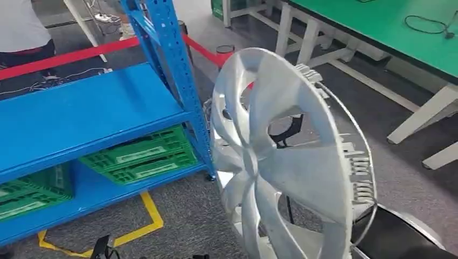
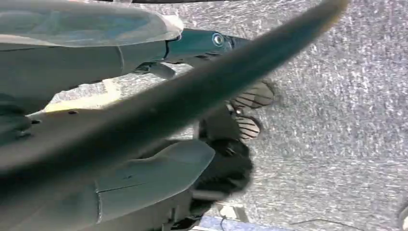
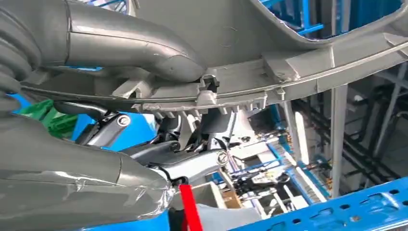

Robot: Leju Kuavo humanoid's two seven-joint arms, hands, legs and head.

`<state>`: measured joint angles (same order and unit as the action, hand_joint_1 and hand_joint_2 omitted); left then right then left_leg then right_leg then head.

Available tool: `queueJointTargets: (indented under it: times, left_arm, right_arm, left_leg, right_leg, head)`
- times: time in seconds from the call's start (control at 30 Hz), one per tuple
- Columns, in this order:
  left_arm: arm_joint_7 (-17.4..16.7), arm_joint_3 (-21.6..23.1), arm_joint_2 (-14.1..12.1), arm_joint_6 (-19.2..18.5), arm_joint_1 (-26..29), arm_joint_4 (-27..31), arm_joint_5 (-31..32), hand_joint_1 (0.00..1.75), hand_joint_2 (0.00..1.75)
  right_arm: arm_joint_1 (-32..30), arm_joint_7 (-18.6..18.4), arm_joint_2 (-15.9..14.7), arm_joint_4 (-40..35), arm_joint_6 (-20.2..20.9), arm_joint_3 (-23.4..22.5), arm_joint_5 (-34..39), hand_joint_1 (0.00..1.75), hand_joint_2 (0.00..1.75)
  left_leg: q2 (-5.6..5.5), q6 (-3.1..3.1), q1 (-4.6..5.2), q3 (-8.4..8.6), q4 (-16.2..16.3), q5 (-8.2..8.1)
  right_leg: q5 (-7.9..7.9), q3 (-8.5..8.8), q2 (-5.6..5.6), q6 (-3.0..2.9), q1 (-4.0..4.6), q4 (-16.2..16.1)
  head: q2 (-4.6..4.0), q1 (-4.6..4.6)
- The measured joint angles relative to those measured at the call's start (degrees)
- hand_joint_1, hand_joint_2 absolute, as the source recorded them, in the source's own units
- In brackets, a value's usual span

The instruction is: Take the parts from the cabinet and place them on the table.

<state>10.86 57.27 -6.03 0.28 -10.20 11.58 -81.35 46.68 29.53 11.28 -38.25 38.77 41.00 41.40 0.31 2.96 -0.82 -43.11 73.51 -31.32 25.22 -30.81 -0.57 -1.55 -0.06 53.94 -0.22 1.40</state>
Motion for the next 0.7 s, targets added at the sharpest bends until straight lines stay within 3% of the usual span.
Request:
queueJointTargets:
  times: [0.03,0.1,0.13,0.17,0.3,0.33,0.37,0.43,0.47,0.5,0.53,0.6,0.63,0.67,0.7]
  left_arm:
    - [0.0,-0.02,-0.02,0.07,0.03,0.0,-0.02,0.0,1.75]
    - [0.0,-0.02,-0.2,0.22,-0.03,0.0,0.0,0.0,1.75]
    - [0.0,-0.02,-0.17,0.22,-0.08,0.0,0.0,0.0,1.75]
    - [0.0,-0.02,-0.2,0.22,-0.21,0.0,0.0,0.0,1.75]
    - [0.0,-0.04,-0.11,0.22,-0.31,0.0,0.0,0.0,1.75]
    - [0.0,-0.04,-0.09,0.22,-0.36,0.0,0.0,0.0,1.75]
    - [0.0,-0.04,-0.11,0.2,-0.36,0.0,0.0,0.0,1.75]
    - [0.0,-0.09,-0.15,0.22,-0.35,0.0,0.0,0.0,1.75]
    - [0.0,-0.09,-0.2,0.22,-0.31,0.0,0.02,0.0,1.75]
    - [0.0,-0.11,-0.17,0.22,-0.26,0.0,0.0,0.0,1.75]
    - [0.0,-0.11,-0.15,0.22,-0.26,0.0,0.0,0.0,1.75]
    - [0.0,-0.11,-0.09,0.22,-0.31,0.0,0.0,0.0,1.75]
    - [0.0,-0.11,-0.04,0.22,-0.28,0.0,0.0,0.0,1.75]
    - [0.0,-0.11,-0.04,0.22,-0.32,0.0,0.0,0.0,1.75]
    - [0.0,-0.13,-0.07,0.22,-0.34,0.0,0.0,0.0,1.75]
  right_arm:
    - [-0.03,0.0,0.0,0.0,0.0,0.0,0.0,1.75,1.75]
    - [0.12,0.02,0.0,-0.02,0.0,0.0,0.0,1.75,1.75]
    - [0.22,0.04,0.02,-0.02,0.0,0.0,0.0,1.75,1.75]
    - [0.38,0.09,0.02,-0.02,0.0,-0.02,0.0,1.75,1.75]
    - [0.33,0.05,0.04,-0.02,-0.02,-0.02,0.0,1.75,1.75]
    - [0.32,0.04,0.04,-0.02,-0.07,-0.04,0.0,1.75,1.75]
    - [0.42,0.04,0.04,-0.02,-0.09,-0.04,0.0,1.75,1.75]
    - [0.3,0.07,0.04,-0.02,-0.09,-0.04,0.0,1.75,1.75]
    - [0.13,0.07,0.02,0.0,-0.09,-0.04,0.0,1.75,1.75]
    - [-0.06,0.07,0.02,0.04,-0.11,-0.04,0.02,1.75,1.75]
    - [-0.14,0.07,0.02,0.04,-0.11,-0.04,0.02,1.75,1.75]
    - [0.0,0.07,0.02,0.02,-0.15,-0.04,0.0,1.75,1.75]
    - [0.07,0.07,0.02,0.0,-0.15,-0.04,0.02,1.75,1.75]
    - [0.19,0.09,0.02,0.0,-0.15,-0.04,0.02,1.75,1.75]
    - [0.28,0.07,0.04,-0.02,-0.15,-0.04,0.0,1.75,1.75]
  left_leg:
    - [0.0,0.11,-0.21,0.99,-2.42,1.83]
    - [-0.07,0.23,-0.55,6.19,-12.83,7.1]
    - [-0.56,0.34,-0.82,8.78,-17.87,8.74]
    - [-0.8,0.06,-0.43,9.42,-19.66,8.29]
    - [-0.46,-1.61,-0.28,9.42,-19.62,8.31]
    - [-0.13,-2.03,-0.33,9.66,-19.81,8.34]
    - [-0.12,-2.47,-0.23,9.76,-19.8,8.21]
    - [0.09,-2.72,0.03,9.84,-19.78,8.09]
    - [0.18,-2.81,0.13,9.88,-19.76,8.04]
    - [0.26,-2.85,0.2,9.96,-19.76,7.99]
    - [0.29,-2.85,0.24,10.1,-19.74,7.91]
    - [0.34,-2.7,0.27,10.64,-19.69,7.64]
    - [0.36,-2.47,0.28,10.83,-19.67,7.45]
    - [0.37,-2.22,0.66,10.74,-19.41,7.32]
    - [0.4,-1.98,0.6,10.34,-19.28,7.4]
  right_leg:
    - [0.02,0.02,-0.21,0.04,-0.05,0.01]
    - [0.16,0.2,-0.63,0.29,-0.18,0.09]
    - [0.27,0.23,-0.82,0.59,-0.16,0.1]
    - [0.48,-0.17,-1.04,1.02,0.27,0.53]
    - [0.79,-0.21,-1.36,2.31,-0.09,0.44]
    - [1.86,-0.94,-0.72,2.48,-0.36,1.83]
    - [4.07,-2.4,-0.24,2.63,-0.32,5.34]
    - [8.79,-7.08,-0.11,2.81,-0.36,15.73]
    - [9.87,-9.0,-0.11,2.86,-0.36,19.64]
    - [9.63,-9.78,-0.08,2.8,-0.36,20.92]
    - [8.15,-9.1,-0.05,2.69,-0.36,19.21]
    - [2.29,-4.06,0.29,2.23,-0.33,8.66]
    - [0.1,-1.69,0.92,1.92,-0.28,3.58]
    - [0.78,-1.05,1.59,1.75,0.15,1.98]
    - [0.98,-0.25,1.27,1.55,0.09,1.15]
  head:
    - [0.0,0.24]
    - [0.0,0.5]
    - [0.0,0.74]
    - [0.0,1.12]
    - [0.0,0.15]
    - [0.0,0.09]
    - [0.0,-0.46]
    - [0.0,-1.18]
    - [0.0,-1.38]
    - [0.0,-1.64]
    - [0.0,-1.79]
    - [0.0,-2.3]
    - [0.0,-2.51]
    - [0.0,-2.51]
    - [0.0,-2.62]
